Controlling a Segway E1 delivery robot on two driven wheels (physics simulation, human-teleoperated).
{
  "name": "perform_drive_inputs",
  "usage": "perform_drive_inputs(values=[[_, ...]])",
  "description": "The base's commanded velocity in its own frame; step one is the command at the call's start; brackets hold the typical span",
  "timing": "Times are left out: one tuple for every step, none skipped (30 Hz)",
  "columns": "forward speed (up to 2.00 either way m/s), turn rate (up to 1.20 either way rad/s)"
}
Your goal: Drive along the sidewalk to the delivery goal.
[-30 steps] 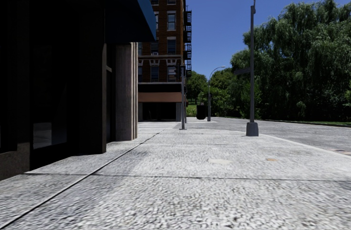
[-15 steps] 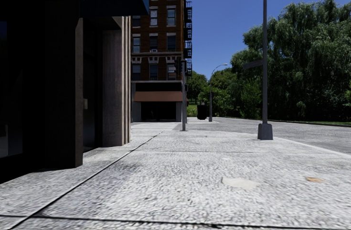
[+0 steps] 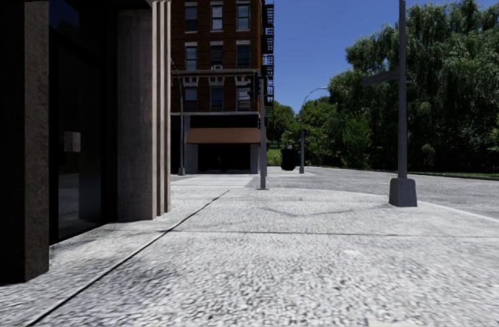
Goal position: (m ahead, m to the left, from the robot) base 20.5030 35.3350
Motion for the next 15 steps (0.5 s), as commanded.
perform_drive_inputs(values=[[2.0, 0.0], [2.0, 0.0], [2.0, 0.0], [2.0, 0.0], [2.0, 0.0], [2.0, 0.0], [2.0, 0.0], [2.0, 0.0], [2.0, 0.0], [2.0, 0.0], [2.0, 0.0], [2.0, 0.0], [2.0, 0.0], [2.0, 0.0], [2.0, 0.0]])
